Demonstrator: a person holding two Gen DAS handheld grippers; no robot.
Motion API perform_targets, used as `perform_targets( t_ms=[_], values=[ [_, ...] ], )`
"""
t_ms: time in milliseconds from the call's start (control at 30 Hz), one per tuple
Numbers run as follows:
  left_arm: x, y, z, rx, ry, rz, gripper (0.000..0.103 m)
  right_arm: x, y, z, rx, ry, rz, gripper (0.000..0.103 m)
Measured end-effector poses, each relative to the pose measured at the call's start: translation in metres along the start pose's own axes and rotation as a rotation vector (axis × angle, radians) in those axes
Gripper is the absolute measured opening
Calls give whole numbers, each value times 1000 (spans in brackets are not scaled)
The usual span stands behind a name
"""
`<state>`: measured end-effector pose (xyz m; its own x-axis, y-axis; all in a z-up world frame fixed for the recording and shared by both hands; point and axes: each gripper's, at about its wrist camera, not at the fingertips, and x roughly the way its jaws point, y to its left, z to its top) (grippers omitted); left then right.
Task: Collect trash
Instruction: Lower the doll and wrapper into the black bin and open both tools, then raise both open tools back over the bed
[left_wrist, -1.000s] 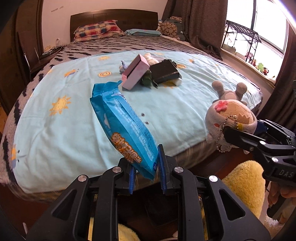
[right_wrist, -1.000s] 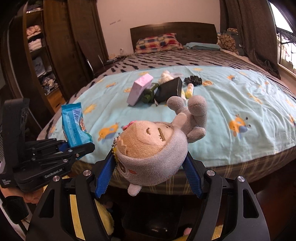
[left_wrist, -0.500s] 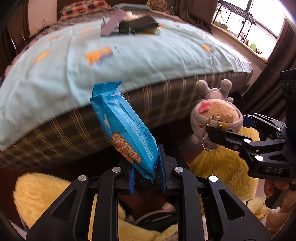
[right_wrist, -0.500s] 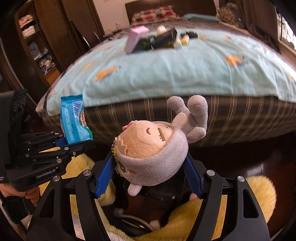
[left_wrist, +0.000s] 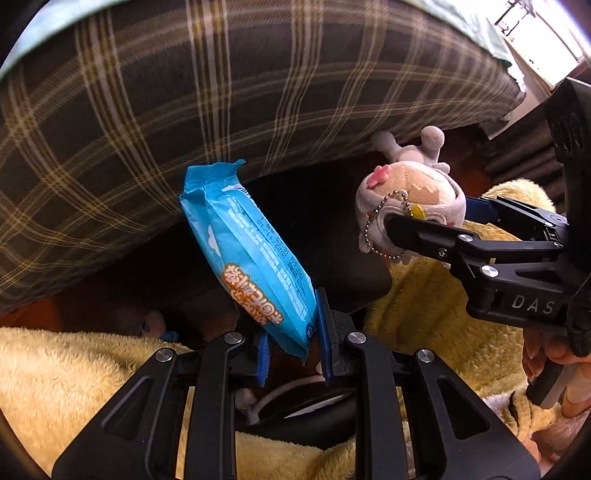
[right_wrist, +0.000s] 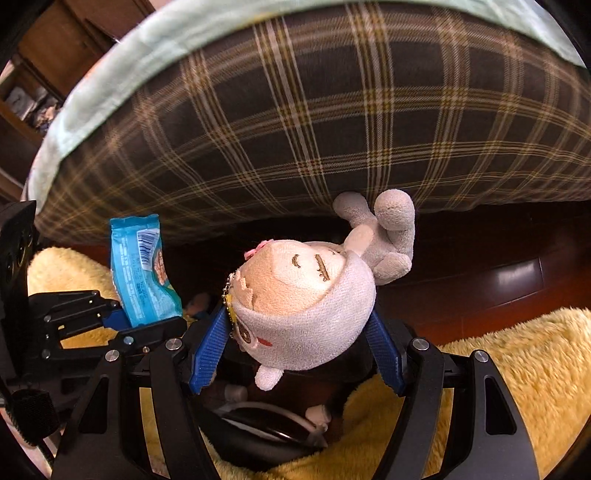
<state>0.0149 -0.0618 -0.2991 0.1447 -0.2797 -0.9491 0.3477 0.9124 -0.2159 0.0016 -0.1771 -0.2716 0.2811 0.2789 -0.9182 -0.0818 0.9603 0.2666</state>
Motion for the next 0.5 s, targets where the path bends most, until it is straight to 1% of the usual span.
perform_targets(
  t_ms=[200, 267, 333, 400, 500],
  values=[
    [6, -1, 2, -7, 2, -6, 22, 4, 5, 11, 5, -4, -13, 73],
    [7, 1, 6, -10, -2, -4, 29, 4, 7, 13, 4, -3, -20, 73],
    [4, 1, 8, -11, -9, 1, 38, 1, 9, 14, 7, -10, -25, 76],
    [2, 0, 9, -13, -12, 3, 41, 4, 9, 16, 11, -26, -28, 81],
    [-2, 0, 11, -14, -19, 13, 44, -4, 5, 24, 20, -51, -34, 82]
  ],
)
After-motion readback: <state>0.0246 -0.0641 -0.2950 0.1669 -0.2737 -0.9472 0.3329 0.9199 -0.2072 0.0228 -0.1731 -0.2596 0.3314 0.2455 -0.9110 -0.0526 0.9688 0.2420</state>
